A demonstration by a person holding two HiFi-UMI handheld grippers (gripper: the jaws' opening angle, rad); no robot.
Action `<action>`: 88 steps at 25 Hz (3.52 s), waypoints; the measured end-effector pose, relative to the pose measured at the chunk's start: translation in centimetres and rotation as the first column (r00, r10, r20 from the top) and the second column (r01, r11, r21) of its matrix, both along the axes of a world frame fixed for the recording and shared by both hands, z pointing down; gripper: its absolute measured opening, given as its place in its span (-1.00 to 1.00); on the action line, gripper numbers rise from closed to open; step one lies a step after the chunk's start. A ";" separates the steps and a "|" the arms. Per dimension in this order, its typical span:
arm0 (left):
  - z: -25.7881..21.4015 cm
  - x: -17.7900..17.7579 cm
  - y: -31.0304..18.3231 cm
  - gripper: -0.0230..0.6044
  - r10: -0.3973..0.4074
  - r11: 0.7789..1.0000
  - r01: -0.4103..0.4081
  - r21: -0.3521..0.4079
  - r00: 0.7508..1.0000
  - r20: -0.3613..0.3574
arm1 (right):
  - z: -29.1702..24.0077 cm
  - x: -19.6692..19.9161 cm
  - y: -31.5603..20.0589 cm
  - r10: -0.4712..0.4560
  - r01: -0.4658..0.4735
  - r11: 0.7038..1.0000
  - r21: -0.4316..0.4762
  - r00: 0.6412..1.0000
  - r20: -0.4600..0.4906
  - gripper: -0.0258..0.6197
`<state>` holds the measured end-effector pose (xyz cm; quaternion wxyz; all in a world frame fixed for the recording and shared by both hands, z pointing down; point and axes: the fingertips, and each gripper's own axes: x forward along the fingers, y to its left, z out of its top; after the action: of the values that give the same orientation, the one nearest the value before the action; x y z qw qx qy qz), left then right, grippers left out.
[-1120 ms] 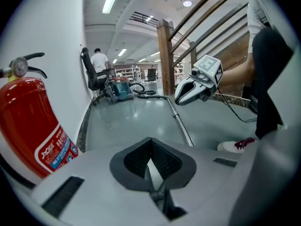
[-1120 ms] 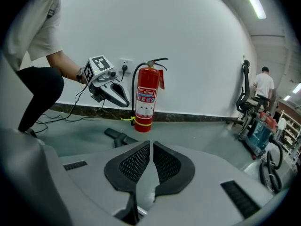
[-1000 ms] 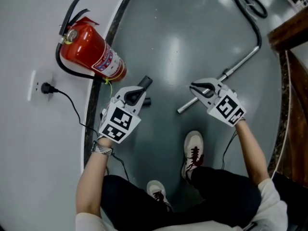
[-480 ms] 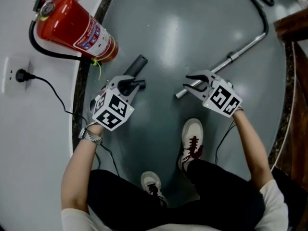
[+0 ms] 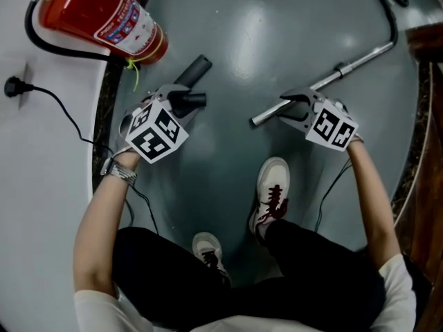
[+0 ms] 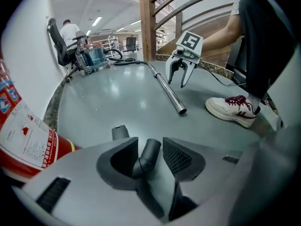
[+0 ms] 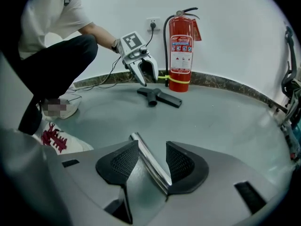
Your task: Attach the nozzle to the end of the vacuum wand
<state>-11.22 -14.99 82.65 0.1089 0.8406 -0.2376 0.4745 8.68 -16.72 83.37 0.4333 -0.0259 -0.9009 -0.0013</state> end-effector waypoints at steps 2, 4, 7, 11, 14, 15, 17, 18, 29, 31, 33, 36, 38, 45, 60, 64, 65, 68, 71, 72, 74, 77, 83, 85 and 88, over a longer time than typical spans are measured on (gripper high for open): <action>0.8 0.3 0.1 -0.38 -0.002 1.000 0.001 -0.026 1.000 -0.012 | 1.2 0.7 -0.1 -0.035 0.035 0.999 0.003 0.998 -0.044 -0.35; 1.7 0.4 0.2 -0.35 0.001 0.999 -0.002 -0.045 1.000 -0.009 | 2.1 1.2 -0.1 -0.078 0.079 0.997 0.010 0.993 -0.089 -0.34; 2.6 0.2 0.2 -0.32 0.009 0.998 -0.008 -0.065 1.000 0.007 | 3.3 1.8 0.2 -0.160 0.165 0.986 0.018 0.975 -0.155 -0.33; 3.4 -0.1 0.2 -0.32 0.029 0.996 -0.025 -0.088 0.999 0.040 | 4.5 2.0 0.1 -0.251 0.263 0.965 0.022 0.942 -0.224 -0.33; 4.3 -0.4 0.4 -0.30 0.051 0.994 -0.042 -0.099 0.995 0.088 | 5.3 2.3 -0.1 -0.322 0.345 0.938 0.029 0.900 -0.294 -0.33; 4.5 -0.4 0.4 -0.29 0.054 0.994 -0.044 -0.100 0.994 0.095 | 5.6 2.3 -0.1 -0.342 0.369 0.929 0.031 0.886 -0.313 -0.33; 4.8 -0.4 0.4 -0.29 0.055 0.994 -0.045 -0.103 0.993 0.102 | 6.0 2.3 -0.1 -0.373 0.409 0.912 0.036 0.863 -0.341 -0.33; 5.0 -0.4 0.4 -0.28 0.061 0.993 -0.049 -0.107 0.992 0.109 | 6.2 2.3 -0.1 -0.385 0.424 0.905 0.039 0.853 -0.354 -0.33; 6.9 -0.4 0.4 -0.23 0.162 0.984 -0.140 -0.115 0.964 0.213 | 8.2 3.1 -0.4 -0.440 0.518 0.853 0.064 0.779 -0.447 -0.33; 7.3 -0.2 0.4 -0.24 0.181 0.982 -0.161 -0.101 0.952 0.246 | 8.4 3.0 -0.3 -0.447 0.528 0.847 0.062 0.770 -0.456 -0.33; 7.8 -0.1 0.3 -0.27 0.194 0.980 -0.177 -0.087 0.940 0.282 | 8.6 2.9 -0.2 -0.457 0.546 0.835 0.062 0.753 -0.474 -0.33; 8.5 -0.2 0.1 -0.28 0.214 0.977 -0.201 -0.072 0.919 0.333 | 8.6 2.5 -0.3 -0.460 0.554 0.830 0.067 0.747 -0.480 -0.33; 8.8 -0.1 0.0 -0.28 0.237 0.971 -0.226 -0.072 0.904 0.357 | 8.8 2.6 -0.2 -0.460 0.551 0.832 0.058 0.744 -0.485 -0.33; 9.2 0.0 0.2 -0.33 0.274 0.962 -0.260 -0.090 0.892 0.359 | 9.1 3.0 0.2 -0.477 0.567 0.821 0.064 0.743 -0.469 -0.39; 7.8 0.1 1.2 -0.35 0.122 0.988 -0.101 -0.119 0.975 0.186 | 6.2 0.4 -1.0 -0.417 0.520 0.846 0.122 0.786 -0.456 -0.40; 7.0 0.5 1.5 -0.35 0.070 0.988 -0.051 -0.144 0.990 0.125 | 5.2 -0.9 -1.5 -0.394 0.500 0.852 0.156 0.808 -0.438 -0.40; 6.9 0.7 1.7 -0.35 0.062 0.988 -0.045 -0.150 0.992 0.113 | 5.0 -1.2 -1.6 -0.392 0.497 0.853 0.160 0.812 -0.434 -0.40; 6.6 1.3 2.4 -0.35 0.063 0.985 -0.048 -0.163 0.994 0.088 | 4.6 -2.1 -1.7 -0.382 0.485 0.857 0.171 0.823 -0.420 -0.40; 6.3 1.9 2.8 -0.35 0.060 0.984 -0.049 -0.172 0.996 0.060 | 3.9 -3.1 -2.1 -0.368 0.466 0.864 0.188 0.841 -0.397 -0.40; 6.1 2.1 2.8 -0.35 0.050 0.984 -0.042 -0.175 0.998 0.044 | 3.7 -3.5 -2.3 -0.361 0.459 0.867 0.193 0.847 -0.391 -0.40; 5.8 2.5 2.6 -0.35 0.029 0.984 -0.027 -0.175 0.999 0.012 | 3.3 -4.2 -2.6 -0.348 0.445 0.871 0.207 0.857 -0.380 -0.40; 5.3 2.7 2.5 -0.35 0.017 0.985 -0.017 -0.171 1.000 -0.003 | 2.6 -5.2 -2.9 -0.331 0.426 0.876 0.226 0.872 -0.361 -0.40; 4.5 3.5 2.8 -0.35 0.016 0.986 -0.020 -0.167 0.999 -0.029 | 1.6 -7.1 -3.1 -0.309 0.397 0.882 0.252 0.894 -0.325 -0.40; 4.2 3.8 2.7 -0.35 0.017 0.987 -0.022 -0.162 0.999 -0.035 | 1.4 -7.4 -3.1 -0.304 0.390 0.885 0.256 0.898 -0.318 -0.42; 3.9 4.0 2.6 -0.35 0.009 0.987 -0.015 -0.159 0.999 -0.038 | 1.6 -7.5 -2.9 -0.310 0.402 0.879 0.257 0.891 -0.333 -0.43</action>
<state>-7.26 -12.39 86.58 0.1772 0.8394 -0.1916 0.4768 1.17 -19.58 84.97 0.5475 -0.1224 -0.7970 -0.2236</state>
